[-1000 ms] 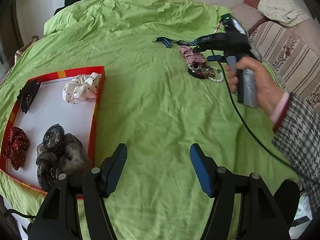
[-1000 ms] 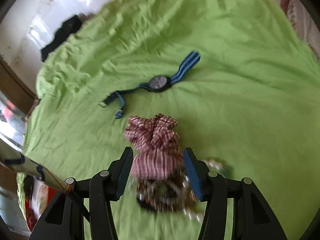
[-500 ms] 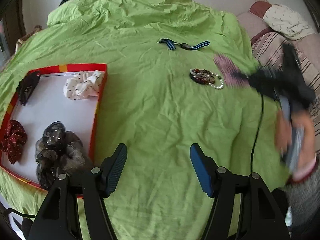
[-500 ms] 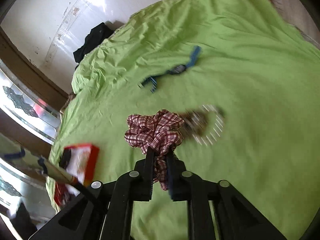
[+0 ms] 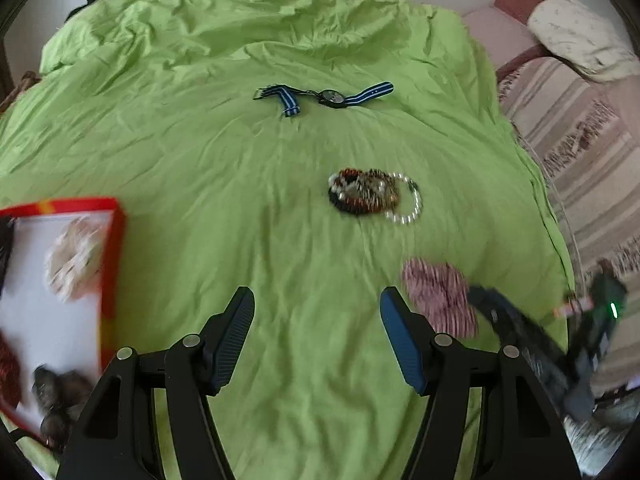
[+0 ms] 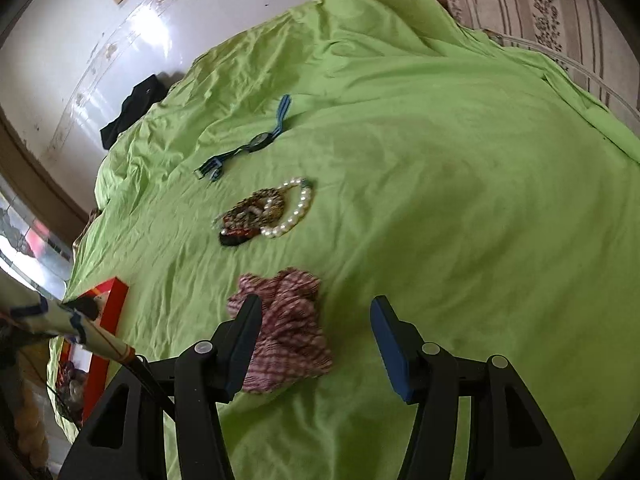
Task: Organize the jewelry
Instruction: 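Lift the plaid scrunchie with the right tool and set it beside the bracelets, then grasp the leopard-print scrunchie with the left tool while the right tool regrasps the plaid scrunchie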
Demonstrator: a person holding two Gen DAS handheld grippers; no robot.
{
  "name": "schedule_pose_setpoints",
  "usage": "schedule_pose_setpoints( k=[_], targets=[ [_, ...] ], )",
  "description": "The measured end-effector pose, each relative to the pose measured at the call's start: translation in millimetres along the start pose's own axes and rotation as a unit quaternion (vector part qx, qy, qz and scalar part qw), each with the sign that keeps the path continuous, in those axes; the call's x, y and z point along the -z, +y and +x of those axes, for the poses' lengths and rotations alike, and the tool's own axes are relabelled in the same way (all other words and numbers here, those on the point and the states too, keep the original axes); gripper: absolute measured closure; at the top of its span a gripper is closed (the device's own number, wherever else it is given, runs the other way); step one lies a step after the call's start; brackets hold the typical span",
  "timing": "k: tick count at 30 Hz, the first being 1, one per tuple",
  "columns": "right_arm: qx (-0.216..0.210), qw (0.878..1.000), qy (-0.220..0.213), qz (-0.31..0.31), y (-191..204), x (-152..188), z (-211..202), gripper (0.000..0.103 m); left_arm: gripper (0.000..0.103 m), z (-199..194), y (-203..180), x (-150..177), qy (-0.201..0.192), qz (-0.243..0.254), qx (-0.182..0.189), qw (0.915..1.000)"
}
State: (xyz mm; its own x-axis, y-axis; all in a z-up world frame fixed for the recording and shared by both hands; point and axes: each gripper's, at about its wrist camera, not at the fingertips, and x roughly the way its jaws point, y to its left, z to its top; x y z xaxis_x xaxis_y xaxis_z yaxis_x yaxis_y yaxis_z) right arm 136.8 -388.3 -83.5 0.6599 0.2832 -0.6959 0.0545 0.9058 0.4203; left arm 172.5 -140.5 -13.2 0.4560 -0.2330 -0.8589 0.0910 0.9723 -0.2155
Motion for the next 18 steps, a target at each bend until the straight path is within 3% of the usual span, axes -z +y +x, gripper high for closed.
schedule_pose_setpoints(
  k=[4,6,7,11,16,17,18],
  targets=[
    [-0.017,1.000,-0.002,0.024,-8,-6,0,0.042,0.043,50,-15,-33,0.015,-0.019,0.037,0.9990],
    [-0.017,0.999,-0.002,0.027,-10,-8,1,0.042,0.061,65,-23,-42,0.020,-0.022,0.048,0.9984],
    [-0.017,0.999,0.000,0.030,-12,-9,2,0.042,0.063,75,-29,-49,0.021,-0.017,0.054,0.9982],
    [-0.028,0.999,0.008,0.046,-18,-11,7,0.042,0.064,98,-48,-62,0.019,0.007,0.056,0.9982],
    [-0.033,0.998,0.005,0.049,-20,-12,7,0.042,0.064,138,-53,-73,0.047,0.014,0.043,0.9979],
    [-0.030,0.998,0.002,0.047,-20,-12,6,0.042,0.070,143,-52,-74,0.049,0.010,0.043,0.9978],
    [-0.028,0.999,0.001,0.045,-20,-13,6,0.042,0.093,145,-51,-74,0.051,0.008,0.043,0.9977]
  ],
)
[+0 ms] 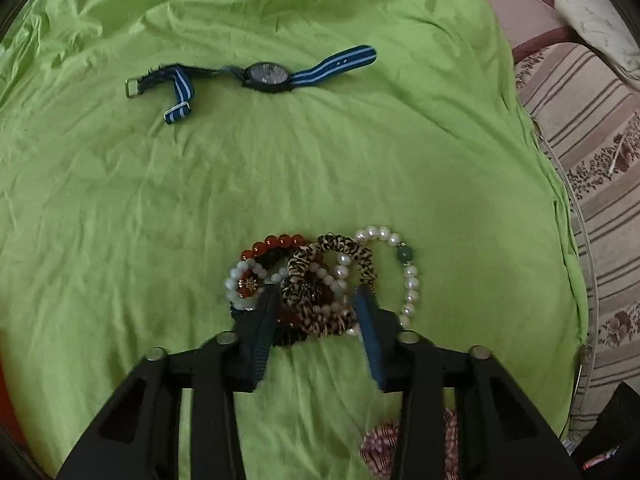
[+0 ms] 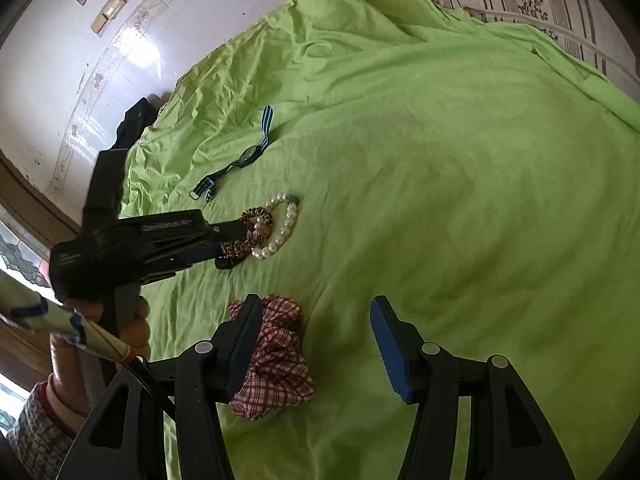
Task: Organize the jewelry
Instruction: 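Grasp the leopard-print scrunchie with the left tool while the right tool regrasps the plaid scrunchie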
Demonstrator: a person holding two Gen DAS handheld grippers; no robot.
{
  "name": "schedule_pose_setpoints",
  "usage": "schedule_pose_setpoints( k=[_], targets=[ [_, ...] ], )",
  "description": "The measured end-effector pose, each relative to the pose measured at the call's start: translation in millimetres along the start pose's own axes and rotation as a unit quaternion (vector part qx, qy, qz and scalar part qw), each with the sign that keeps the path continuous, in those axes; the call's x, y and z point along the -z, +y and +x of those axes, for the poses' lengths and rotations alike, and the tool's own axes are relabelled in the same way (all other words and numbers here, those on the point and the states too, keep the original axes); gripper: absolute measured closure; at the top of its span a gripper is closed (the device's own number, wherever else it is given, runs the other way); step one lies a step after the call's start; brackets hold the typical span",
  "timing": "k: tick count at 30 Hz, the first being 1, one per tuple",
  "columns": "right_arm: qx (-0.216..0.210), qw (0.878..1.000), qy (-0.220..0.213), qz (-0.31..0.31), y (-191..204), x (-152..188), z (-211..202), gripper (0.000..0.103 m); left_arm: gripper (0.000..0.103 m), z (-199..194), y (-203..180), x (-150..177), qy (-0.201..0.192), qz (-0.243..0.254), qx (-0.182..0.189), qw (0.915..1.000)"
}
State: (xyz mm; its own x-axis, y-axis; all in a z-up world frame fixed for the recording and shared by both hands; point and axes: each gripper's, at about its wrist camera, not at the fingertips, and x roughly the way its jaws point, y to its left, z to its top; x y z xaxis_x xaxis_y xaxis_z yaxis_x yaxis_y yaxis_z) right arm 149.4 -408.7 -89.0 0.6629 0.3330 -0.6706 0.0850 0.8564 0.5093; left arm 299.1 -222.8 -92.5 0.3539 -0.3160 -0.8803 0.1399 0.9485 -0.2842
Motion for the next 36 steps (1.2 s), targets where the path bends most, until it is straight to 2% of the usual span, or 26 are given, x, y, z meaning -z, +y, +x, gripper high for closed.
schedule_pose_setpoints(
  k=[1,4,11,14,17,19,21,25,29,33,36],
  targets=[
    [0.001,1.000,-0.001,-0.002,0,0,1,0.042,0.097,0,1,0,0.003,-0.004,0.003,1.0000],
    [0.000,1.000,0.002,-0.003,0,-1,3,0.042,0.097,-14,6,2,-0.016,-0.019,0.018,0.9995],
    [-0.012,1.000,0.009,-0.019,6,1,5,0.042,0.097,-80,-4,27,-0.046,-0.008,0.056,0.9973],
    [-0.018,0.999,0.014,-0.026,9,4,6,0.042,0.097,-101,-3,46,-0.046,-0.007,0.071,0.9964],
    [-0.025,0.999,0.019,-0.029,11,6,6,0.042,0.097,-103,12,65,-0.033,-0.019,0.079,0.9961],
    [-0.023,0.999,0.021,-0.034,13,8,7,0.042,0.097,-92,24,76,-0.020,-0.026,0.065,0.9974],
    [-0.023,0.999,0.025,-0.039,16,10,8,0.042,0.097,-78,39,89,-0.003,-0.041,0.035,0.9986],
    [-0.023,0.998,0.027,-0.050,20,13,8,0.042,0.094,-68,47,95,-0.010,-0.024,0.000,0.9996],
    [-0.027,0.998,0.028,-0.057,24,13,10,0.042,0.060,-69,41,93,-0.028,-0.003,-0.007,0.9996],
    [-0.034,0.997,0.032,-0.068,29,16,12,0.042,0.058,-55,38,90,-0.018,0.005,-0.019,0.9996],
    [-0.030,0.995,0.032,-0.087,37,19,12,0.042,0.058,-43,34,94,-0.014,0.021,-0.044,0.9987]
  ],
)
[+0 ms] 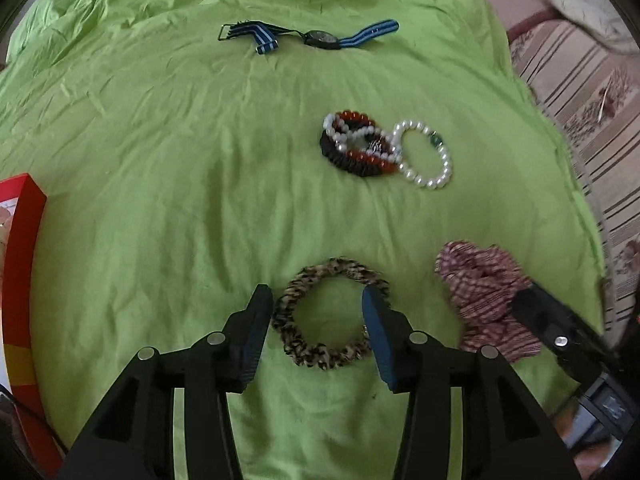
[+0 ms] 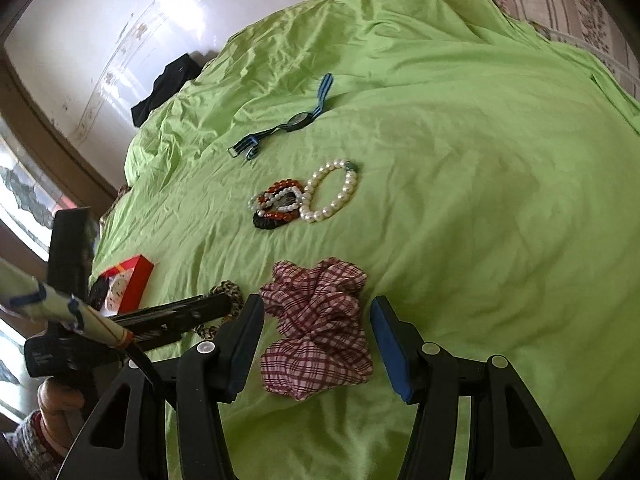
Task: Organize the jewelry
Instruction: 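Grasp the leopard-print scrunchie with the left tool while the right tool regrasps the plaid scrunchie, then carry the leopard and plaid scrunchies to the tray and release them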
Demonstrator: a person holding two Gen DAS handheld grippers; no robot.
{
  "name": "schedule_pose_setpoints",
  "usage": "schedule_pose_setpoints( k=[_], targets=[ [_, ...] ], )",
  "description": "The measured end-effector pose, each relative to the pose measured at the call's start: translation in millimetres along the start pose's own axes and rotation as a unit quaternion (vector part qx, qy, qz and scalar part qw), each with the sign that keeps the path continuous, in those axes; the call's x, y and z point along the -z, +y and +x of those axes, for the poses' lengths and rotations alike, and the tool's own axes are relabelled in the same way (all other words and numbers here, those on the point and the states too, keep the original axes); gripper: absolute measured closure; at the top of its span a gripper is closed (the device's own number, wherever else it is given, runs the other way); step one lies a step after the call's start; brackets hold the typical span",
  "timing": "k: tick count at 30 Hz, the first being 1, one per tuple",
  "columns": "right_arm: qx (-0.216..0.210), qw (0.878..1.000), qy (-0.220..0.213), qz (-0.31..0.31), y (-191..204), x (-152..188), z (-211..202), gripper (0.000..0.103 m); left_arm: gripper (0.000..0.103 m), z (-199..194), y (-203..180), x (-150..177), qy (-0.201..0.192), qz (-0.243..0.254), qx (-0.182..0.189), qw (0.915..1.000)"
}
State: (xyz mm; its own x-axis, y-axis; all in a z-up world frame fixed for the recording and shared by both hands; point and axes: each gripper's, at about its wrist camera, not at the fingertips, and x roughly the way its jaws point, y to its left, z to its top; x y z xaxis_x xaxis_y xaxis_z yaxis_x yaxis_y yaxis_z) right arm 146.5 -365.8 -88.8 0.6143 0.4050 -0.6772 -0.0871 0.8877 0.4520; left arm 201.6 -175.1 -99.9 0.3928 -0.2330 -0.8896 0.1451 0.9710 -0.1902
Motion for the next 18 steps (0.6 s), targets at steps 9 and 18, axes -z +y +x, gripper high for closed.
schedule_pose_setpoints(
  k=[9,18],
  targets=[
    [0.016,0.999,0.015,-0.032,10,3,12,0.075,0.097,-13,-12,3,0.003,0.006,0.008,0.9999],
    [0.055,0.998,-0.015,-0.041,11,8,4,0.090,0.097,-102,-15,23,-0.050,-0.002,0.049,0.9976]
  ],
)
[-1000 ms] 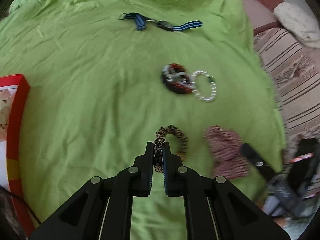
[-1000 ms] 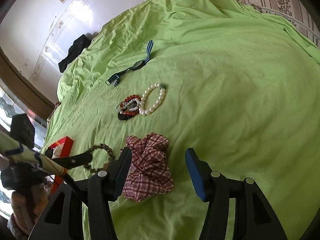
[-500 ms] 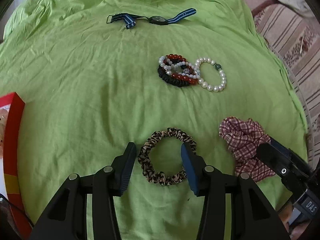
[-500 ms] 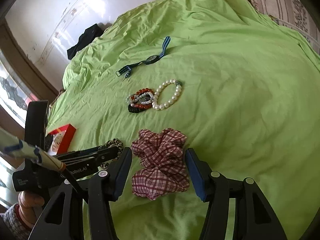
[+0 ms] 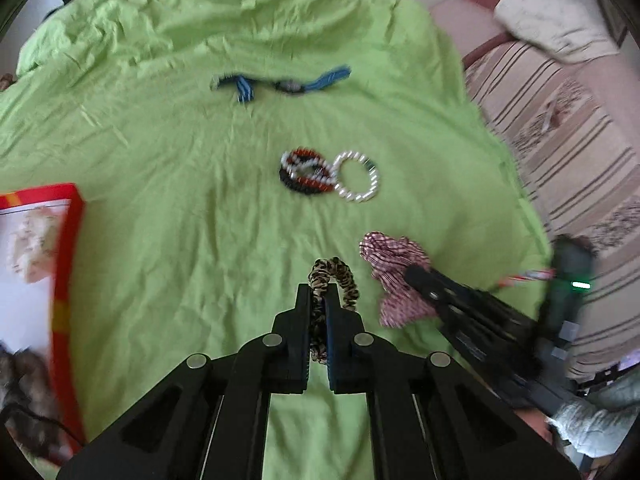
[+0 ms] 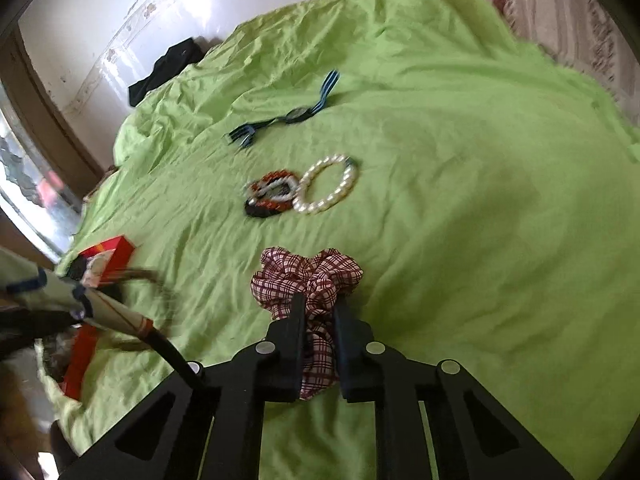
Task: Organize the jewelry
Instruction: 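Carry the leopard and plaid scrunchies to the tray and release them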
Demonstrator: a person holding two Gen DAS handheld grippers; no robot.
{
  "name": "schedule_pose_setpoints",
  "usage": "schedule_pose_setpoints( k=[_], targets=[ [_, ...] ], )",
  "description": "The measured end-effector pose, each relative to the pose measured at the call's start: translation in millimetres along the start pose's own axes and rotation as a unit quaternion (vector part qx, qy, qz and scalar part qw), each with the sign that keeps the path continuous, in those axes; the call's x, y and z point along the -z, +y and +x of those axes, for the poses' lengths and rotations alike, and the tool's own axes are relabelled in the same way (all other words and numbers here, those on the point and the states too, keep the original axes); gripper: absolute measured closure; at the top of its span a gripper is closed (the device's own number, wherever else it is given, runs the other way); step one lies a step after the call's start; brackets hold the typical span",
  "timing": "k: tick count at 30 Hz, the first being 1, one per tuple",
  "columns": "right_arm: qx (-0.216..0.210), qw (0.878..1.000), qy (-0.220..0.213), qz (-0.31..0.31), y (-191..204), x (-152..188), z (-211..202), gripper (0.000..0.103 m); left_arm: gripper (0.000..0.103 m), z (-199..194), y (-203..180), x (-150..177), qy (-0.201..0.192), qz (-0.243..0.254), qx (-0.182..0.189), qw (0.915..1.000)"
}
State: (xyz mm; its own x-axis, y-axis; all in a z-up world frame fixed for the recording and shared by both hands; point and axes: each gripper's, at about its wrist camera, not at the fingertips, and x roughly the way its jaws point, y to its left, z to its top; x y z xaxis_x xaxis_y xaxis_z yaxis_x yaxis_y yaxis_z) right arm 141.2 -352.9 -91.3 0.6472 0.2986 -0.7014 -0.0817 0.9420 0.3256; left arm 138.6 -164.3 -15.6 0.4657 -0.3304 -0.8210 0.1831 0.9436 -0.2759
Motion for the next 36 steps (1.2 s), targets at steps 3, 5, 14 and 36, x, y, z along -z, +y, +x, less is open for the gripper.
schedule_pose_setpoints(
  k=[3,5,14,36],
  targets=[
    [0.033,0.999,-0.019,-0.006,6,5,-9,0.091,0.097,-48,12,13,-0.029,0.003,0.000,0.9996],
    [0.037,0.999,-0.020,0.001,11,11,-14,0.091,0.097,-82,27,24,-0.052,-0.002,-0.004,0.9986],
    [-0.014,1.000,-0.026,-0.011,64,17,-62,0.092,0.097,-183,112,66,-0.133,-0.040,-0.107,0.9845],
    [-0.137,0.980,0.090,-0.111,288,-7,16,0.092,0.097,-172,283,36,-0.112,-0.152,-0.095,0.9775]
  ],
)
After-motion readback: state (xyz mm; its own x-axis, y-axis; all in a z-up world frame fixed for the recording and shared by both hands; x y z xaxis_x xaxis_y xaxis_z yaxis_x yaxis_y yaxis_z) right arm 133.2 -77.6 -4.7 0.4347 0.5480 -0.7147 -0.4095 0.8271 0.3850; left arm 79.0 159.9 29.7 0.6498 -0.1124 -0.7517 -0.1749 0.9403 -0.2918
